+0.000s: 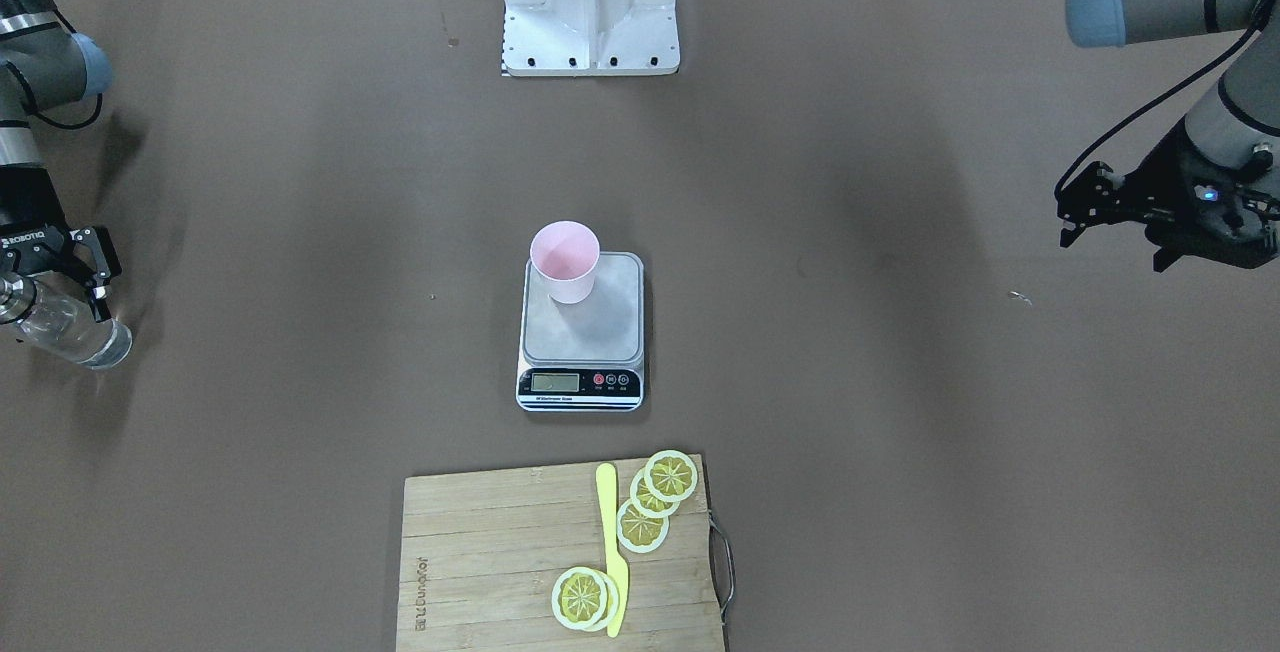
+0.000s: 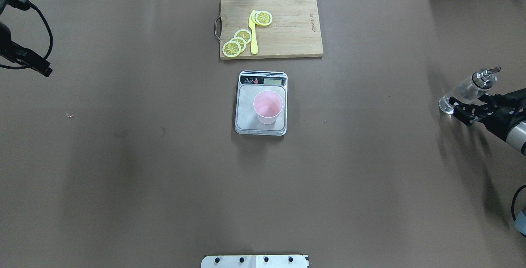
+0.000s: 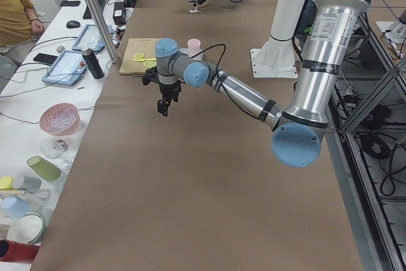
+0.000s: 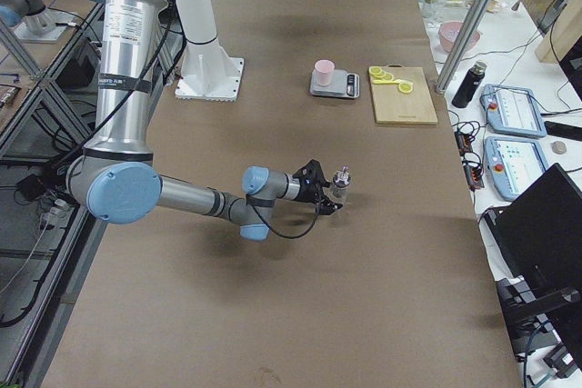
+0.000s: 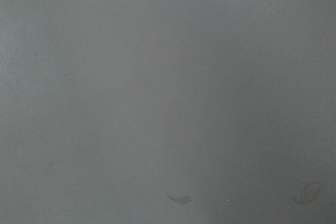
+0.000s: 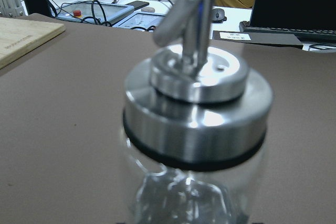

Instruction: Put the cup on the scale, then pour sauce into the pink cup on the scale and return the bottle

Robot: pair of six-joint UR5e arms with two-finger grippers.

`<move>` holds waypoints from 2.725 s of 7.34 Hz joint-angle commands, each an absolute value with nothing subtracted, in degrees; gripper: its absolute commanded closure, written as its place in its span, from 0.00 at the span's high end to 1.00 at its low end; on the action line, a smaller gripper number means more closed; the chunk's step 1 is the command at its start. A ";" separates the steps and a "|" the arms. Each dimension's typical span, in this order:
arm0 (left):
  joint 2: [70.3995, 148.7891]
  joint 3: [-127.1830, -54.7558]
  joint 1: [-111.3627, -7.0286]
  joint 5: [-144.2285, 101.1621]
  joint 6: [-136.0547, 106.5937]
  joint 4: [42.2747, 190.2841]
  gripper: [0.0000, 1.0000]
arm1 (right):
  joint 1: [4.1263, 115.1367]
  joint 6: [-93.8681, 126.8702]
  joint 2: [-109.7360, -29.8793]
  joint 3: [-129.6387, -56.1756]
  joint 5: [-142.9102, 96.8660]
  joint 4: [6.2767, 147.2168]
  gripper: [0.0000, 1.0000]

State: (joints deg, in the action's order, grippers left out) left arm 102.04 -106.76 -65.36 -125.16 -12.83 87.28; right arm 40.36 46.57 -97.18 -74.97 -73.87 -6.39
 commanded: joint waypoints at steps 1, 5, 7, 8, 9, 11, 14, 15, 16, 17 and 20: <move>102.04 -106.70 -65.39 -125.16 -12.83 87.28 0.97 | 40.34 46.58 -95.63 -73.66 -72.78 -6.42 0.83; 101.95 -106.70 -65.39 -125.16 -12.83 87.28 0.97 | 40.52 46.32 -95.02 -74.18 -72.86 -5.98 0.75; 101.95 -106.79 -65.48 -125.16 -12.83 87.28 0.97 | 40.69 46.32 -94.75 -74.18 -72.86 -5.71 0.69; 101.95 -106.79 -65.48 -125.07 -12.83 87.28 0.97 | 40.78 46.23 -94.75 -74.18 -72.86 -5.71 0.68; 101.95 -106.79 -65.48 -125.07 -12.83 87.28 0.97 | 40.87 46.23 -94.75 -74.09 -72.86 -5.71 0.68; 101.95 -106.79 -65.48 -125.07 -12.83 87.28 0.97 | 41.66 46.14 -94.75 -74.09 -73.47 -5.71 0.56; 101.95 -106.79 -65.48 -125.07 -12.83 87.28 0.97 | 47.80 46.06 -94.14 -76.10 -81.37 -1.00 0.52; 101.95 -106.79 -65.48 -125.07 -12.83 87.28 0.97 | 47.99 45.45 -93.96 -76.64 -81.39 0.16 0.52; 101.95 -106.79 -65.48 -125.07 -12.83 87.28 0.97 | 48.08 45.27 -93.96 -76.81 -81.65 0.52 0.48; 102.04 -106.79 -65.48 -125.07 -12.83 87.28 0.97 | 48.25 45.18 -93.96 -78.12 -81.65 2.79 0.38; 101.95 -106.79 -65.57 -125.07 -12.83 87.28 0.97 | 50.09 39.66 -95.35 -92.49 -81.91 20.67 0.29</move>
